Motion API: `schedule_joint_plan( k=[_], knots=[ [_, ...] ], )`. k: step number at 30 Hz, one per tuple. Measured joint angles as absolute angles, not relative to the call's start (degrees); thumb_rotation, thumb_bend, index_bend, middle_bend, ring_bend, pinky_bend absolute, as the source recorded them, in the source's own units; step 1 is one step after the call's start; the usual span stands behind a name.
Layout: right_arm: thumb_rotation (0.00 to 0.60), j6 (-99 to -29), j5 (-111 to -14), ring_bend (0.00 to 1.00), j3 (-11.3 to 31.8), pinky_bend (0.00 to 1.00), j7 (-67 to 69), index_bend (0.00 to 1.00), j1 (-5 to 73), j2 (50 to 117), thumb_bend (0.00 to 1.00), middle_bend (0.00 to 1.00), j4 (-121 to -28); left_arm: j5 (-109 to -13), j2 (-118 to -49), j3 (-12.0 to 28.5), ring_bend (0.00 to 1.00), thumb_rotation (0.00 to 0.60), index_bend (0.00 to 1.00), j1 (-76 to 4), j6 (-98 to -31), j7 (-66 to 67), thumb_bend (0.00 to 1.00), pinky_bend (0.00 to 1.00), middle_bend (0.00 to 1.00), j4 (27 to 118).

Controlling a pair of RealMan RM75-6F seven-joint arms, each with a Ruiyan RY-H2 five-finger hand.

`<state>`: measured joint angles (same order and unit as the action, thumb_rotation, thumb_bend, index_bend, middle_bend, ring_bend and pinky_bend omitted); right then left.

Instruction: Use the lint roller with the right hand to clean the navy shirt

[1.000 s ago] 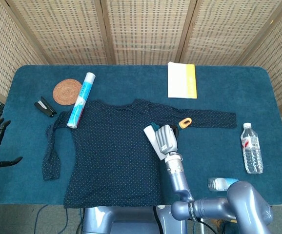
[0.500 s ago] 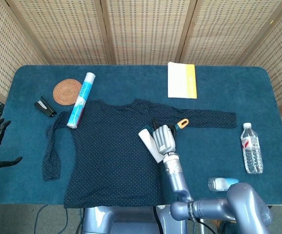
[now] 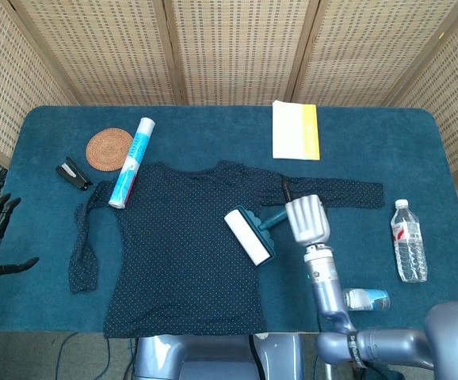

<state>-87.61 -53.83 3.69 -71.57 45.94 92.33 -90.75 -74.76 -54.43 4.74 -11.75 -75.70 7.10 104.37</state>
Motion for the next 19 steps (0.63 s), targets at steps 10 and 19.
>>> schedule_joint_plan(
  k=[10,19],
  knots=[
    [0.600,-89.89,-69.25,0.00,-3.17,0.00,-29.73,0.00,33.18,77.94,0.00,0.00,-92.15,-81.72,-54.62,3.03,0.00,0.600,0.00,-9.18,-81.06,4.80,0.00,0.00,0.00,103.94],
    [0.600,-94.98,-80.13,0.00,-7.97,0.00,-13.73,0.00,18.58,72.01,0.00,0.00,-84.97,-84.17,-54.69,2.28,0.00,0.600,0.00,-7.85,-82.96,2.48,0.00,0.00,0.00,102.76]
  ],
)
